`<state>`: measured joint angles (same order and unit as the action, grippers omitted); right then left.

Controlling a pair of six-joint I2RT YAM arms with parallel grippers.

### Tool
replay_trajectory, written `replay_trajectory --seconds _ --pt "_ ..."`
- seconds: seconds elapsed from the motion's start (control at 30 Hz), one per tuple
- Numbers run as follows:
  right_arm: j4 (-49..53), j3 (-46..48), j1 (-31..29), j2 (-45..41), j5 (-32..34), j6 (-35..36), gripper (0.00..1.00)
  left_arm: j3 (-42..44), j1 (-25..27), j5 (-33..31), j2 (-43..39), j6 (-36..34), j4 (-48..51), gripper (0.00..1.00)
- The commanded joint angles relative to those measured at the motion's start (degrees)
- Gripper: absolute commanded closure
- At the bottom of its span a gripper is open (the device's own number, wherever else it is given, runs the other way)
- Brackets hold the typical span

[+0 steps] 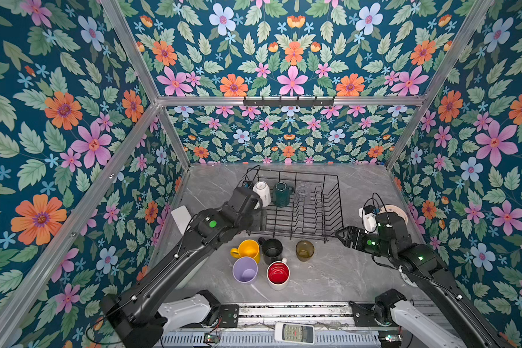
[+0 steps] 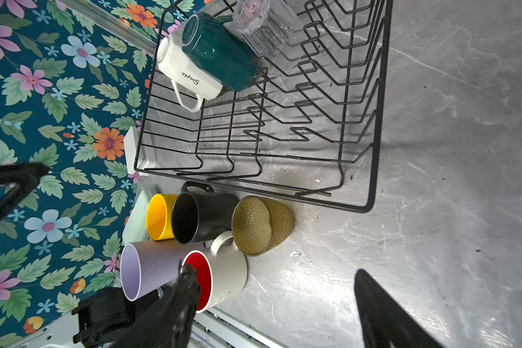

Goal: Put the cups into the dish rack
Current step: 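Open and raise the left gripper, then move it down to the lavender cup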

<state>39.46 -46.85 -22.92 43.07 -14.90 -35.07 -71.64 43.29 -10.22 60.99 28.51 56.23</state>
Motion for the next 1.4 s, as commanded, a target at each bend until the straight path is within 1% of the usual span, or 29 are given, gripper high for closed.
replay_trajectory --seconds 0.0,0.17,0.27,0.43,0.53,0.87,1.1,1.37 --pt "-1.7 -0.5 0.0 0.8 0.0 1.3 0.20 3.1 0.0 -0.7 -5.7 7.5 11.3 0.19" --pt "-2.6 -1.0 -0.2 2.7 -0.4 1.4 0.20 9.5 0.0 2.7 -13.2 11.6 16.0 0.23" --pt "-2.8 -1.4 -0.4 3.5 -0.4 1.4 0.21 12.6 0.0 4.8 -14.5 12.4 17.9 0.26" --pt "-2.8 -1.1 -0.6 3.4 0.0 1.1 0.21 16.9 0.0 9.1 -16.4 12.4 16.4 0.29" --pt "-2.9 -0.8 -0.6 3.2 0.0 0.9 0.21 19.3 0.0 10.6 -16.0 12.0 14.9 0.32" --pt "-2.6 -0.3 -0.7 2.5 0.3 0.8 0.21 23.7 0.0 10.6 -12.3 11.6 9.7 0.38" --pt "-3.1 0.3 -0.7 2.3 -0.1 0.6 0.21 25.9 0.0 11.2 -9.7 11.4 6.3 0.47" --pt "-3.2 0.7 -0.6 1.9 0.0 0.6 0.21 27.2 0.0 10.7 -8.3 11.4 5.9 0.62"
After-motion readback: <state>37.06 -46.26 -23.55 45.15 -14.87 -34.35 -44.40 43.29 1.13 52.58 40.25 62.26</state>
